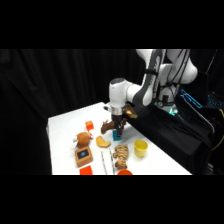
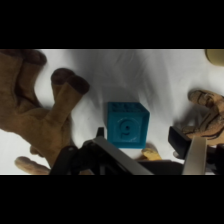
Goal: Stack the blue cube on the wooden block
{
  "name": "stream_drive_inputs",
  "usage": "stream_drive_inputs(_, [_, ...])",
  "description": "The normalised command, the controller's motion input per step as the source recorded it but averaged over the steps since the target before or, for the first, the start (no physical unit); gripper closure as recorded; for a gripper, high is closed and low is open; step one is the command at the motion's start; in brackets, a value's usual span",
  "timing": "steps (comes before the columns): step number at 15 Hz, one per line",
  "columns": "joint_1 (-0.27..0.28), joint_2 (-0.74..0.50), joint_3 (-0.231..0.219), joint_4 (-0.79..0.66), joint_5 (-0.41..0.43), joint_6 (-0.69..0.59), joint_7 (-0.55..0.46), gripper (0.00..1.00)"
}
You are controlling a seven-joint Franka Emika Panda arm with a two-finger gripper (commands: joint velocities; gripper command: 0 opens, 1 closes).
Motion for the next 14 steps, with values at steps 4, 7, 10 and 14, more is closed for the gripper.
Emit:
stream_drive_inputs(4, [0.146,0.11,-0.081,-0.07,0.131,0.33,0.07,0.00])
stream_drive_inputs(7, [0.165,0.06,-0.105,-0.10,0.144,0.30,0.04,0.00])
stream_drive_inputs(10, [0.163,0.05,-0.084,-0.09,0.170,0.26,0.00,0.00])
stream_drive_inputs(14, [0.239,0.03,-0.162,-0.07,0.124,0.27,0.05,0.28])
